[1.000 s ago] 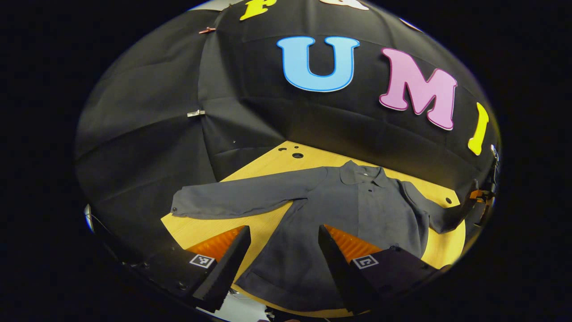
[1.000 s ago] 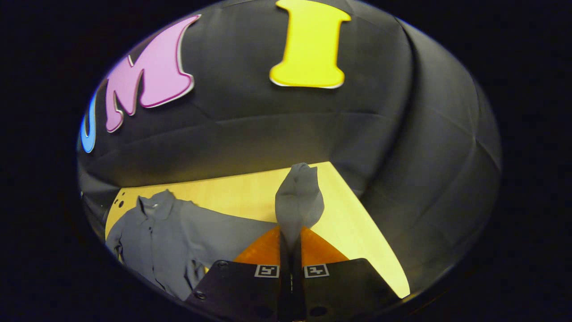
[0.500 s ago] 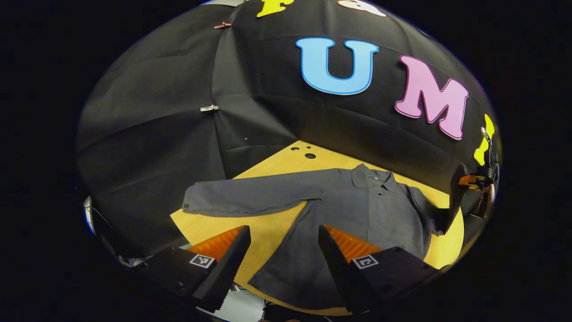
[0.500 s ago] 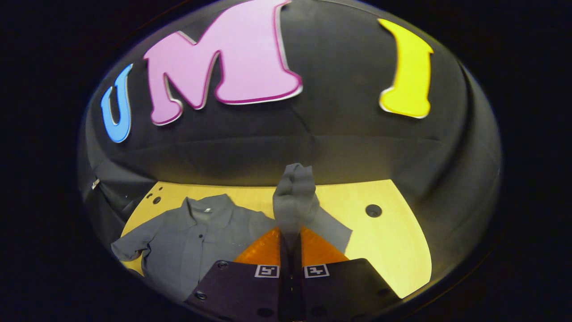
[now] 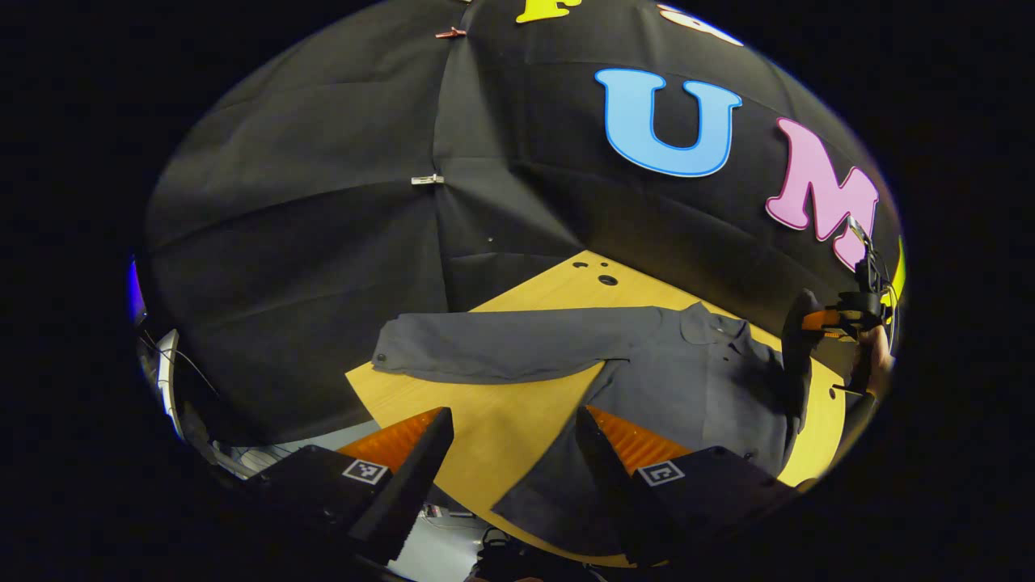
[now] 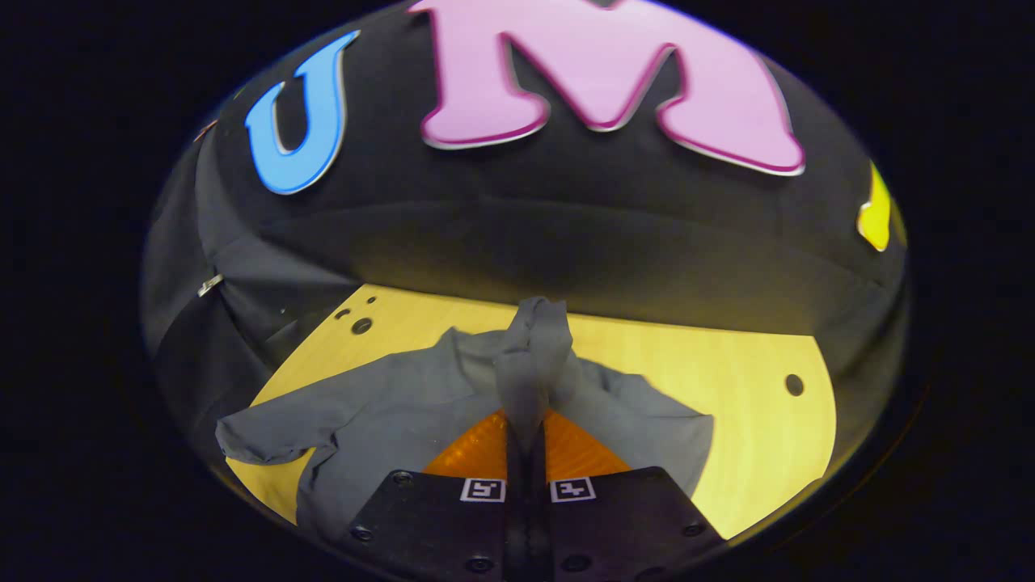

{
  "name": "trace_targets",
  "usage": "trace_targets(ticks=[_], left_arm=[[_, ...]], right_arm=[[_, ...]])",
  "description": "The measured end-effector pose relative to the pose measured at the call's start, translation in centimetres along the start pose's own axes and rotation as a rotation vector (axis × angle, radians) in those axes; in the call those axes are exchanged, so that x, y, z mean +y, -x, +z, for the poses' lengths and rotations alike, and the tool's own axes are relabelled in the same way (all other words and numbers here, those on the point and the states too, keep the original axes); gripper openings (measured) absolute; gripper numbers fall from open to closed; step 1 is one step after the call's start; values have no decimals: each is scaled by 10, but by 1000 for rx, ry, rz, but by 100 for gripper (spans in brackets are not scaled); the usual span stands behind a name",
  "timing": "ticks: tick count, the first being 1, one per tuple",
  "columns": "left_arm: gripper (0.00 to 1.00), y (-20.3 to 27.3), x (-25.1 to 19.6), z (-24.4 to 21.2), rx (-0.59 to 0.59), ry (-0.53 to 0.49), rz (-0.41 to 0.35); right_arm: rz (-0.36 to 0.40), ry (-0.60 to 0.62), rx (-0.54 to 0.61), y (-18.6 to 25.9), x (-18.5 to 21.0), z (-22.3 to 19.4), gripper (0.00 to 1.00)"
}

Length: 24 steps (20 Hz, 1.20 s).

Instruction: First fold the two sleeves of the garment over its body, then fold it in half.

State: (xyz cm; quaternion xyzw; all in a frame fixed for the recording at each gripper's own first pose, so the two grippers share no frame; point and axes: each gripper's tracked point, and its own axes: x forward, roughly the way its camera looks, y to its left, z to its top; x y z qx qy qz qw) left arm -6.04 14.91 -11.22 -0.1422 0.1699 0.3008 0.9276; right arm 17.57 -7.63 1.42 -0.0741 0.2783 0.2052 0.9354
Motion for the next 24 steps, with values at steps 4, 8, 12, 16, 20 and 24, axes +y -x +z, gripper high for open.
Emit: trace_targets(ticks=[4, 8, 12, 16, 20, 24], left_arm=[[96, -4, 8, -1, -1, -1, 1], [96, -3, 21, -10, 21, 12, 13], [96, 0, 39, -21, 45, 47, 41], [96, 2, 58, -26, 49, 60, 71], [96, -7, 71, -21, 39, 43, 83], [96, -33, 89, -6, 11, 59, 94]], right_arm=[[73, 68, 53, -28, 77, -21, 5], [118, 130, 87, -49, 131, -40, 5], [157, 118, 139, -66, 172, -61, 9], [212, 118, 167, -66, 206, -76, 30], [200, 111, 167, -46, 211, -86, 78], [180, 96, 148, -15, 196, -94, 100]])
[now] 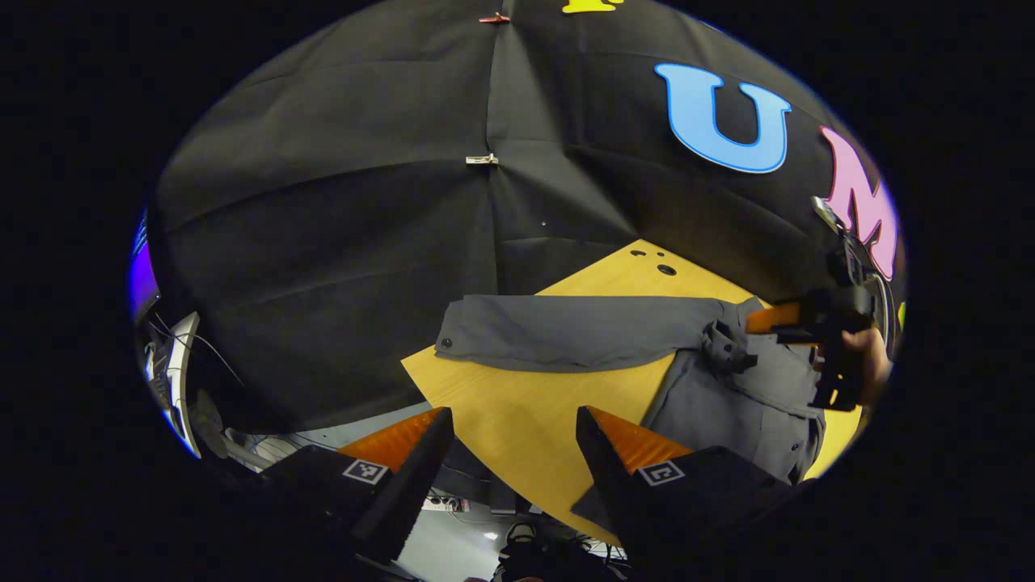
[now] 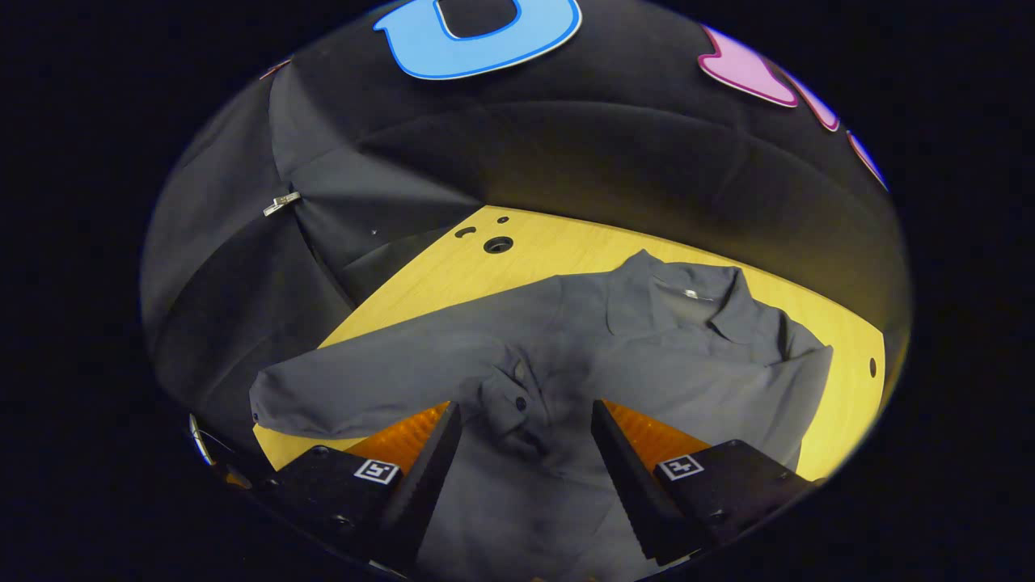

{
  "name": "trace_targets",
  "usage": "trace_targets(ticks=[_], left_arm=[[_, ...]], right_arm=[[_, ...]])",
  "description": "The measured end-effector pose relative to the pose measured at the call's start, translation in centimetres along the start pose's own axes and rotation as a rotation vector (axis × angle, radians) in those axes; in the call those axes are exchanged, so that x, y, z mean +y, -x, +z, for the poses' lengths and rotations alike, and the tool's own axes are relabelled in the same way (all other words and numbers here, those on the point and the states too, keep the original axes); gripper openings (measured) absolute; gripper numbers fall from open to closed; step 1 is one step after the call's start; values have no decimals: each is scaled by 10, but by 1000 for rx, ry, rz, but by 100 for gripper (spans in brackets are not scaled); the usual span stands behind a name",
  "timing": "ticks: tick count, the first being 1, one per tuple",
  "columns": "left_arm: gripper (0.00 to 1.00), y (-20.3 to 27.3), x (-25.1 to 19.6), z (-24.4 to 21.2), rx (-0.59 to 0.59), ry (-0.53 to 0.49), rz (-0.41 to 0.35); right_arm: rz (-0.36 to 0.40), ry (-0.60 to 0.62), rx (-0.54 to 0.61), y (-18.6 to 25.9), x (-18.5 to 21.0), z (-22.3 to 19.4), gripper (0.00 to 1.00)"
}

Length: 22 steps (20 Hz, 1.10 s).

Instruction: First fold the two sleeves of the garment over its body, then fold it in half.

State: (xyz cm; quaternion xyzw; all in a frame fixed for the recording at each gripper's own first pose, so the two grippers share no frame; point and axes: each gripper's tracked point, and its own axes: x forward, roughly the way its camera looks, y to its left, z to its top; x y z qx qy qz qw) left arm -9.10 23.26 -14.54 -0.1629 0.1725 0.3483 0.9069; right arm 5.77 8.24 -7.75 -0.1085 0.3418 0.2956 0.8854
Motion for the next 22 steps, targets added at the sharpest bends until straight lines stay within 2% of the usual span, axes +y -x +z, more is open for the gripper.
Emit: trace_targets(ticks=[4, 5, 6, 9, 17, 21, 22], left_arm=[[96, -46, 27, 19, -50, -38, 62], [92, -58, 33, 19, -51, -32, 74], [96, -71, 38, 22, -54, -25, 80], [96, -109, 52, 25, -47, -23, 97], [96, -192, 57, 32, 2, -76, 95], [94, -218, 56, 12, 86, -47, 116], [96, -222, 54, 6, 103, -35, 117]], right_arm=[[-50, 0, -17, 37, -35, -8, 100], [-67, -10, -18, 47, -46, -12, 99], [-86, -23, -21, 56, -57, -14, 99], [-153, -70, -31, 87, -91, -27, 99], [-247, -116, 29, 144, -119, -93, 100], [-287, -133, 47, 167, -131, -118, 100], [-300, -149, 54, 172, -135, -123, 100]])
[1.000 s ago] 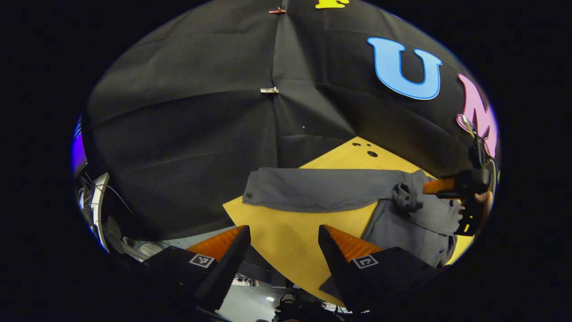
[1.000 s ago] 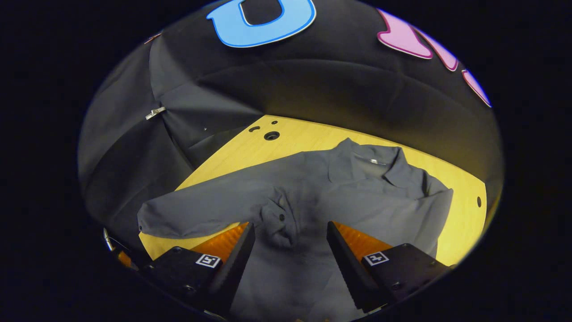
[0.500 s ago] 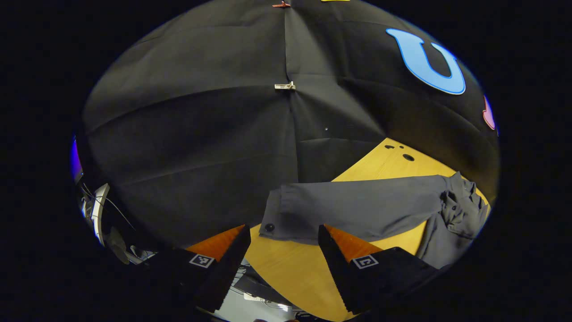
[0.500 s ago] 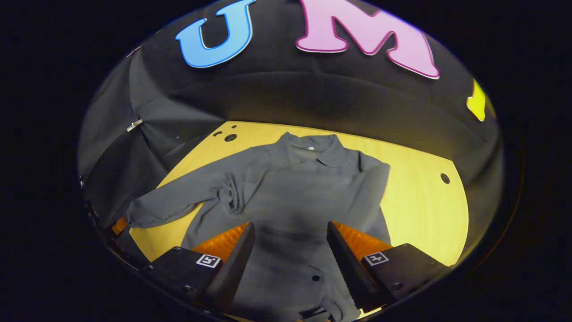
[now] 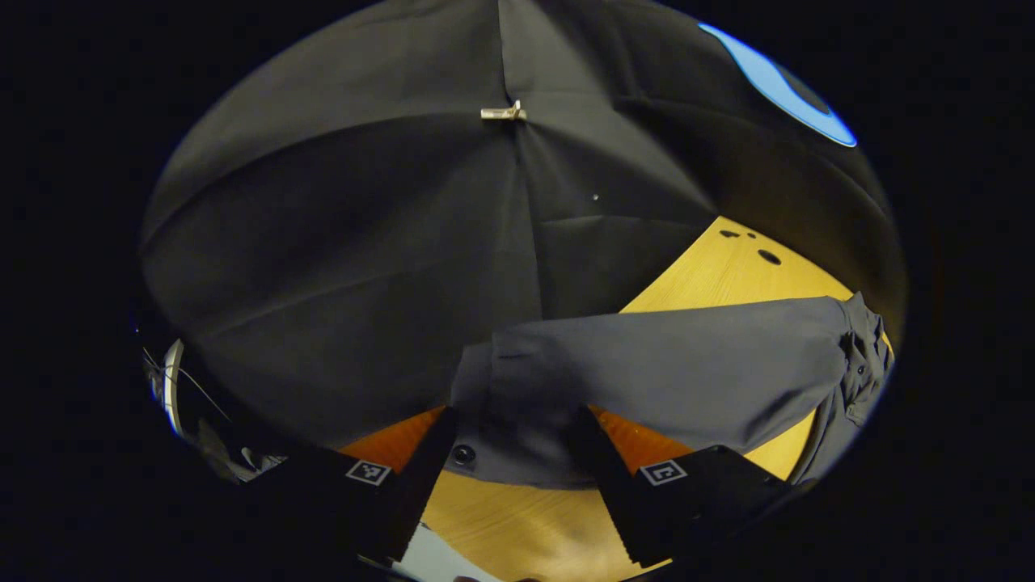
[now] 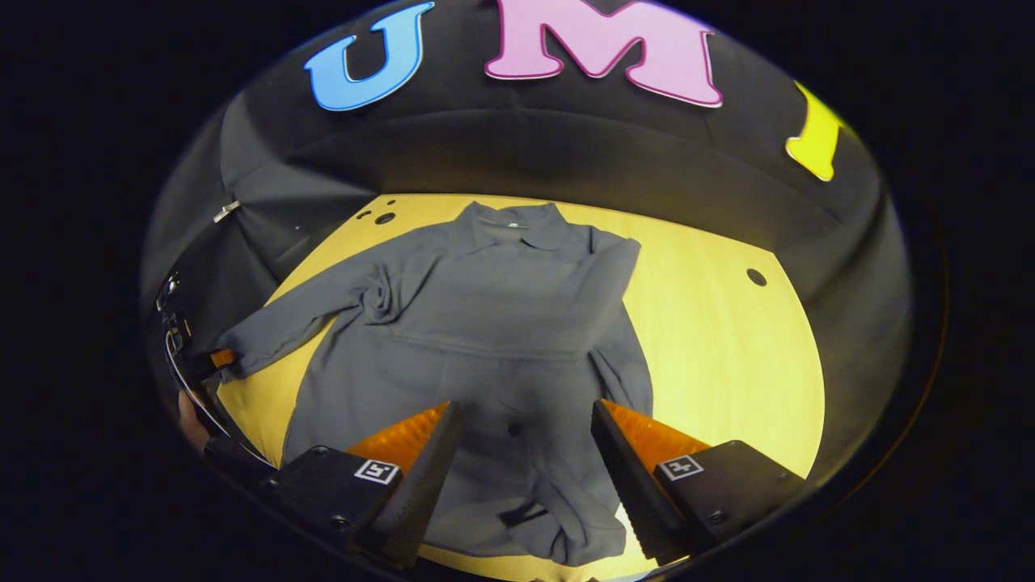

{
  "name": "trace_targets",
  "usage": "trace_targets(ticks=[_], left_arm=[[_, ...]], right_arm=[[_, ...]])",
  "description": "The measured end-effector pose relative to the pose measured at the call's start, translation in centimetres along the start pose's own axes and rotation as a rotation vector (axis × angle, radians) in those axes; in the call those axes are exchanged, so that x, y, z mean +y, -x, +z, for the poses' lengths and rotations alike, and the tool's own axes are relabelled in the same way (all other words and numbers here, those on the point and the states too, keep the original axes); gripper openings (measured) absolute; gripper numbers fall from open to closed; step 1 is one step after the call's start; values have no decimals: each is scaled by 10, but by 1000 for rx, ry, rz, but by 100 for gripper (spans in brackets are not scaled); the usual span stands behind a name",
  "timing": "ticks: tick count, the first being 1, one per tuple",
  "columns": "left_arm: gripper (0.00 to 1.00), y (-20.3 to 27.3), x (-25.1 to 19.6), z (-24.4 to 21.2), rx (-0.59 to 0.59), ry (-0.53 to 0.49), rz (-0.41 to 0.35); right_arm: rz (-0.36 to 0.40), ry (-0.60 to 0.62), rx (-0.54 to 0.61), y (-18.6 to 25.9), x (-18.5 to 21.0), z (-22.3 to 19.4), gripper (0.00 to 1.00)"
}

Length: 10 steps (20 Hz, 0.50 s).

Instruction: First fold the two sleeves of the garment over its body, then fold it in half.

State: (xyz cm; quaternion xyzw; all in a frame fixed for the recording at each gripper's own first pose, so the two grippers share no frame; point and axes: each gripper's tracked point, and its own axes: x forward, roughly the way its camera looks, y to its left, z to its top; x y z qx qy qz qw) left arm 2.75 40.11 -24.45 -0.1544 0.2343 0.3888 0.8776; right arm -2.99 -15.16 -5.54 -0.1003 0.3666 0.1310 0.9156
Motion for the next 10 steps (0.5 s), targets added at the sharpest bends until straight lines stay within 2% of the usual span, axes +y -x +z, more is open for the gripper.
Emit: trace_targets(ticks=[4, 6, 7, 10], left_arm=[[98, -4, 3, -8, -1, 1, -12], [90, 1, 1, -9, -12, 0, -33], [83, 0, -3, -8, -20, -12, -51], [42, 1, -12, -5, -32, -43, -85]], right_arm=[[-38, -57, 3, 9, -13, -8, 99], [-55, -65, -6, 13, -18, -12, 99], [-59, -74, -7, 15, -20, -13, 100], [-66, -114, -2, 18, -22, -24, 100]])
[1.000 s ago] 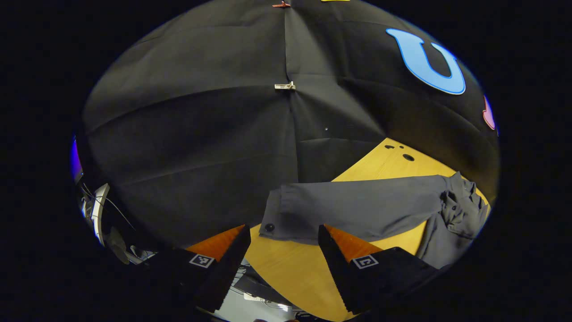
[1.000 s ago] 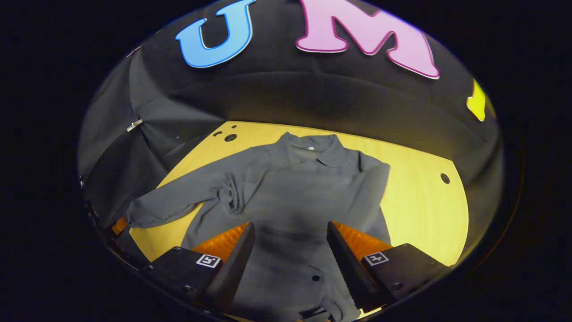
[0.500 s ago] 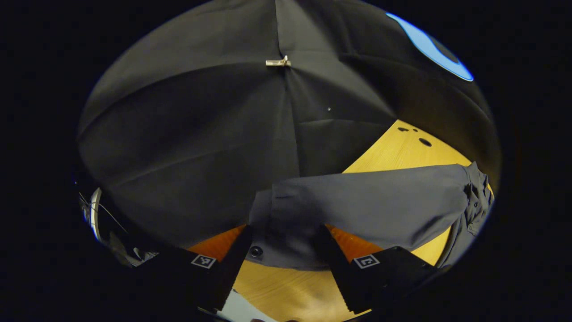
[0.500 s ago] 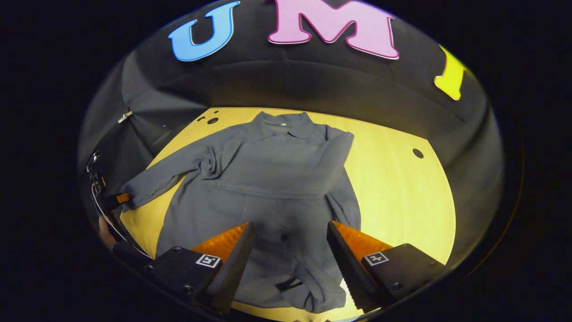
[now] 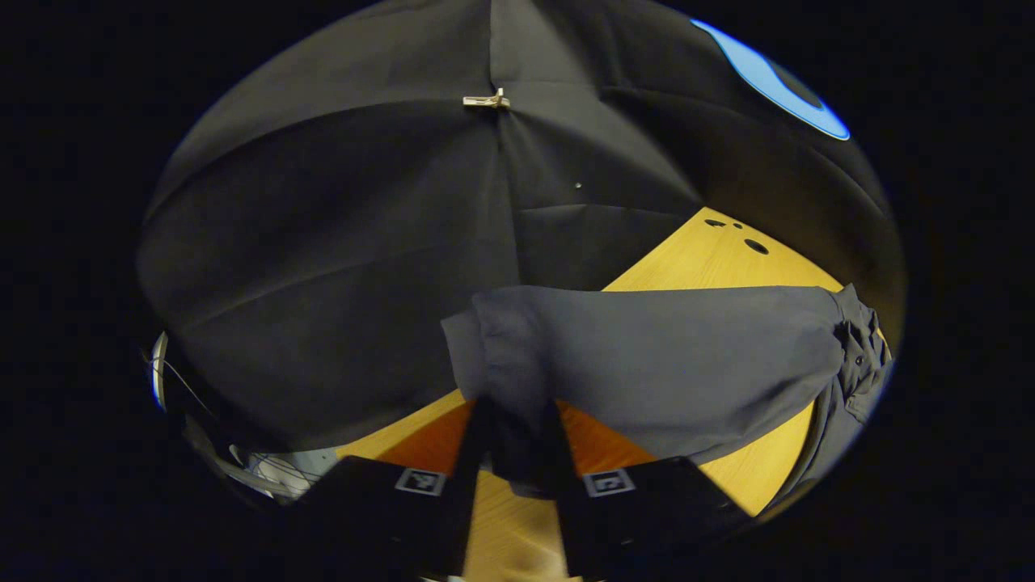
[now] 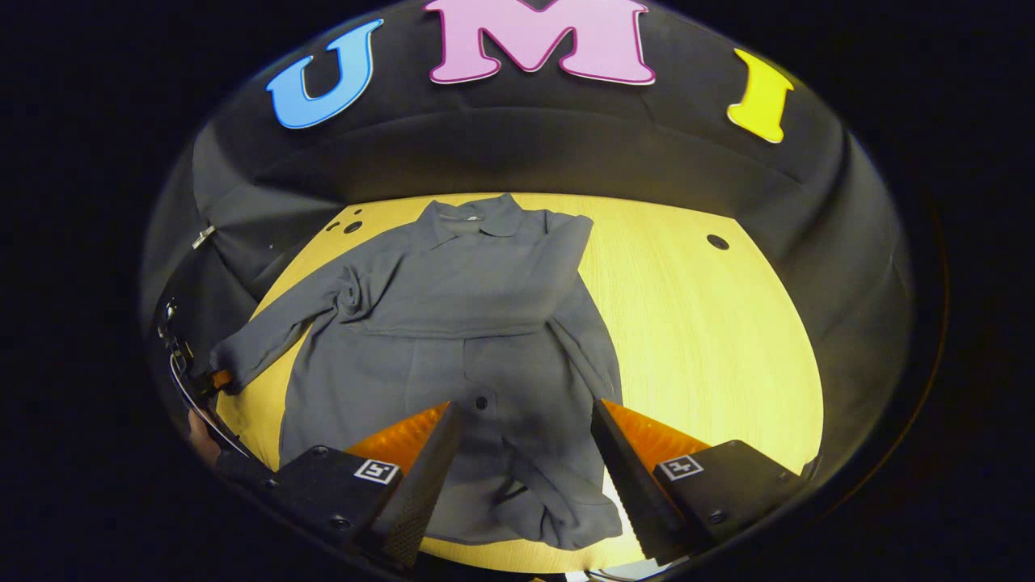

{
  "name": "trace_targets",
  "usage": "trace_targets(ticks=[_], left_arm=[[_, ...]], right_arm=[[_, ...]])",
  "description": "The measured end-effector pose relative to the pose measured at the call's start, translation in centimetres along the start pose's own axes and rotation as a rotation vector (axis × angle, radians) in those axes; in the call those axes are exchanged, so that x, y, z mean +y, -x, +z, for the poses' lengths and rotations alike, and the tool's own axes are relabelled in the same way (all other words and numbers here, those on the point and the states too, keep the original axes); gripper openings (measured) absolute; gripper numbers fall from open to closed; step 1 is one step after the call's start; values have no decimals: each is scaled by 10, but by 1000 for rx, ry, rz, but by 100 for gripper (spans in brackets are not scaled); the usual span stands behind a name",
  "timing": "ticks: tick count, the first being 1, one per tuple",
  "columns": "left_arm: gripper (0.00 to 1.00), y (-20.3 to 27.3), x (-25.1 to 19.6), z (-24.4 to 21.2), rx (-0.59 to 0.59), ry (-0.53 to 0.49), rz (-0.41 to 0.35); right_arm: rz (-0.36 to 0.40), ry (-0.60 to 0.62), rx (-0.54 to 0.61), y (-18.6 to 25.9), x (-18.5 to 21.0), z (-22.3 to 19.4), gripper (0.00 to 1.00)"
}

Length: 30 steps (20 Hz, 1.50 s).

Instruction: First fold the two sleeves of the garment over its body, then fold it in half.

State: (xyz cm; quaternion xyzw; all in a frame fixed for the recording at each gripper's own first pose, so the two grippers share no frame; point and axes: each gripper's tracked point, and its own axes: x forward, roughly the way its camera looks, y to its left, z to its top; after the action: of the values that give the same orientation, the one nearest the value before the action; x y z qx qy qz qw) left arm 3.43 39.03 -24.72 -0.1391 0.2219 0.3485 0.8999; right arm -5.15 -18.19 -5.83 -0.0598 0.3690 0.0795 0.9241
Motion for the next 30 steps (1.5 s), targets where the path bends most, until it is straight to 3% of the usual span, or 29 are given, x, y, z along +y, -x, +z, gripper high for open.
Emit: trace_targets(ticks=[1, 2, 3, 4, 9, 16, 22, 30], left_arm=[[29, -2, -7, 0, -4, -12, -7], [24, -2, -10, 1, -7, -20, -5], [8, -4, -11, 1, -8, -23, -4], [6, -4, -11, 3, -9, -26, -5], [6, 12, -28, 27, -34, -66, -26], [5, 63, -97, 98, -163, -89, -151], [5, 115, -197, 135, -230, -104, -314], [5, 192, -349, 132, -269, -187, -580]], right_arm=[[-3, -9, 3, 3, -2, -4, 100], [-6, -15, 0, 7, -4, -7, 100], [-13, -17, -4, 10, -9, -10, 100], [-21, -18, -4, 13, -13, -14, 99], [-66, -84, -16, 20, -40, -24, 100], [-64, -142, 3, 15, -58, -40, 100], [-55, -175, 1, 15, -75, -47, 99], [-58, -232, 6, 19, -103, -58, 100]])
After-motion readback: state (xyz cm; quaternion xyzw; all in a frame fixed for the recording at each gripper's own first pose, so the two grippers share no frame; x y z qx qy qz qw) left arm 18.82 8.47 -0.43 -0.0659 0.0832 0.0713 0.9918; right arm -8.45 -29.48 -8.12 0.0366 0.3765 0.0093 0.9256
